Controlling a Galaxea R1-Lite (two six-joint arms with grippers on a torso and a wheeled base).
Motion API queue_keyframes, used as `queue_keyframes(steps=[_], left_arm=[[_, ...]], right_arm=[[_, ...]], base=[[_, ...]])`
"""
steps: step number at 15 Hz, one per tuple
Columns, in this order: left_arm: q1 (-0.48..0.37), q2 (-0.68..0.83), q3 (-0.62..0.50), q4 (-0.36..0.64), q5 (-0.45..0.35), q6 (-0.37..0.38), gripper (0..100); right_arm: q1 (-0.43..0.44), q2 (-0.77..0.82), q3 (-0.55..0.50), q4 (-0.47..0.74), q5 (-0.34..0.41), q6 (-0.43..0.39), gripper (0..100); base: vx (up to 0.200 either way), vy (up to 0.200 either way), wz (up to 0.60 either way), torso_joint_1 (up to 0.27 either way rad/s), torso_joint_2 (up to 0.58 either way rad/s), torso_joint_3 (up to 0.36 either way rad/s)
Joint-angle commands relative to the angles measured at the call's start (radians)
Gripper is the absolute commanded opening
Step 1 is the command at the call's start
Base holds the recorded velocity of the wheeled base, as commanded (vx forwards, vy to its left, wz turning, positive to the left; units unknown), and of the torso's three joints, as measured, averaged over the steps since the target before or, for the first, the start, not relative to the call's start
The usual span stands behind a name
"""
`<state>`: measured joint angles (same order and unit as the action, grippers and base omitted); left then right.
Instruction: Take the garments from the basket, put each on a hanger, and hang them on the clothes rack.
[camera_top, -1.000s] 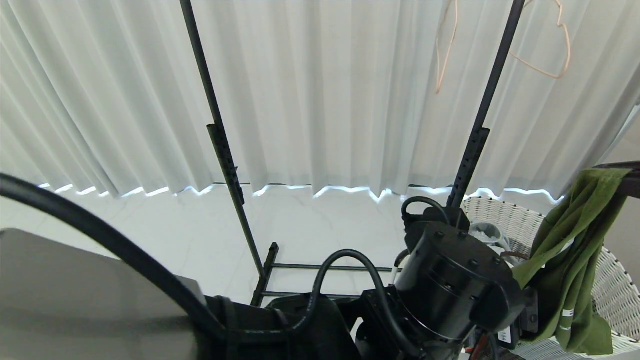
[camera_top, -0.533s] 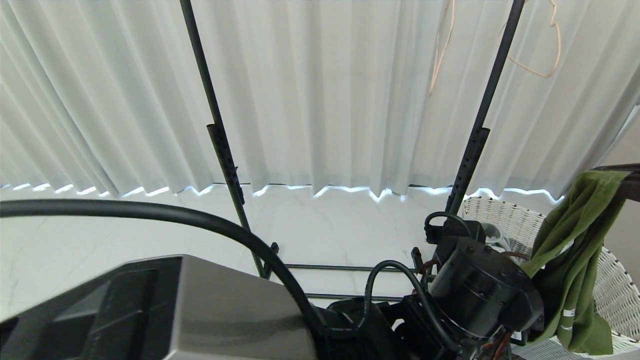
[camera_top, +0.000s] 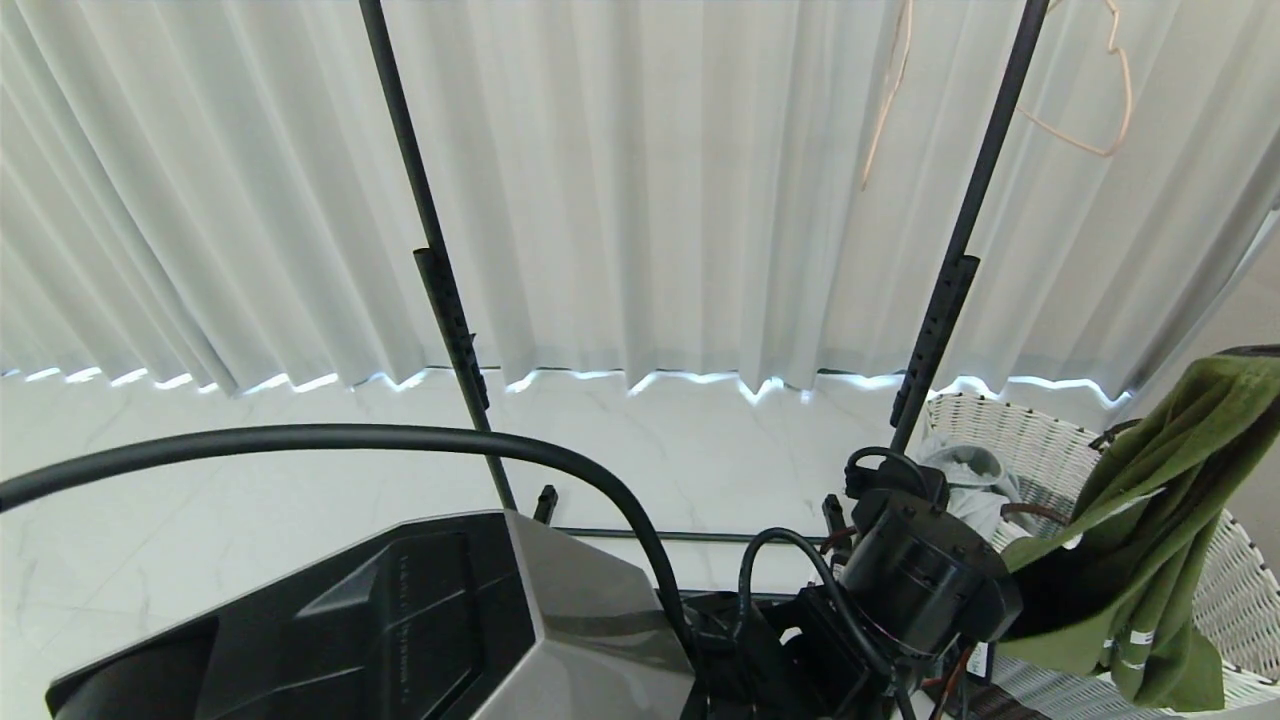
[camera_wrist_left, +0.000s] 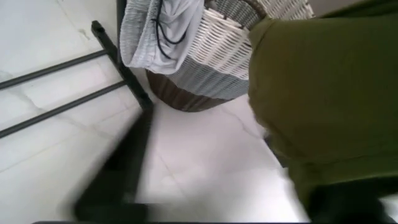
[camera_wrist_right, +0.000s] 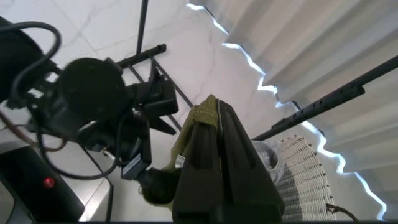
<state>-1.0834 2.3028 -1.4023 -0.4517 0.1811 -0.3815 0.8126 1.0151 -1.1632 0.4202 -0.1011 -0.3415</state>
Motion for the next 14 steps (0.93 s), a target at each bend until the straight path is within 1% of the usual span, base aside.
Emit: queue_keyframes(steps=[1,2,3,4,6,8,9,10,11,12,13,14], left_arm=[[0.000,-0.011,0.009,-0.001,0.008,0.000,0],[0.000,-0.025,0.023,-0.001,0.047,0.000,0],[0.000,-0.042,0.036,-0.001,0.106,0.000,0],[0.000,-0.086,0.069,-0.001,0.150,0.000,0],[0.000,-0.220,0.190,-0.001,0.149,-0.004,0],[-0.003,-0.408,0.368,0.002,0.144,0.001,0],[-0.010,-0.517,0.468,0.024,0.127,0.006,0],[-0.023,-0.617,0.551,0.087,0.120,0.029,0],[-0.021,-0.710,0.612,0.168,0.133,0.079,0],[-0.021,-0.789,0.634,0.226,0.159,0.116,0],[-0.021,-0.887,0.623,0.295,0.213,0.139,0],[-0.018,-0.944,0.597,0.364,0.270,0.150,0]], right_arm=[[0.000,-0.006,0.002,0.002,-0.003,-0.001,0],[-0.001,-0.006,0.002,0.003,-0.006,-0.001,0],[-0.001,-0.006,0.002,0.003,-0.008,-0.001,0],[-0.001,-0.003,0.004,0.002,-0.011,-0.002,0],[-0.001,-0.001,0.027,-0.005,-0.011,-0.013,0],[-0.001,-0.006,0.069,-0.032,-0.012,-0.053,0],[-0.001,-0.006,0.092,-0.055,-0.012,-0.071,0],[-0.001,-0.006,0.115,-0.078,-0.012,-0.088,0],[-0.001,-0.009,0.145,-0.104,-0.014,-0.108,0],[0.000,-0.021,0.172,-0.132,-0.014,-0.125,0],[0.000,-0.027,0.200,-0.172,-0.011,-0.146,0],[0.000,-0.020,0.214,-0.202,-0.011,-0.151,0]], base=[[0.000,0.000,0.00,0.000,0.00,0.000],[0.000,0.000,0.00,0.000,0.00,0.000],[0.000,0.000,0.00,0.000,0.00,0.000],[0.000,0.000,0.00,0.000,0.00,0.000],[0.000,0.000,0.00,0.000,0.00,0.000],[0.000,0.000,0.00,0.000,0.00,0.000],[0.000,0.000,0.00,0.000,0.00,0.000],[0.000,0.000,0.00,0.000,0.00,0.000],[0.000,0.000,0.00,0.000,0.00,0.000],[0.000,0.000,0.00,0.000,0.00,0.000],[0.000,0.000,0.00,0.000,0.00,0.000],[0.000,0.000,0.00,0.000,0.00,0.000]])
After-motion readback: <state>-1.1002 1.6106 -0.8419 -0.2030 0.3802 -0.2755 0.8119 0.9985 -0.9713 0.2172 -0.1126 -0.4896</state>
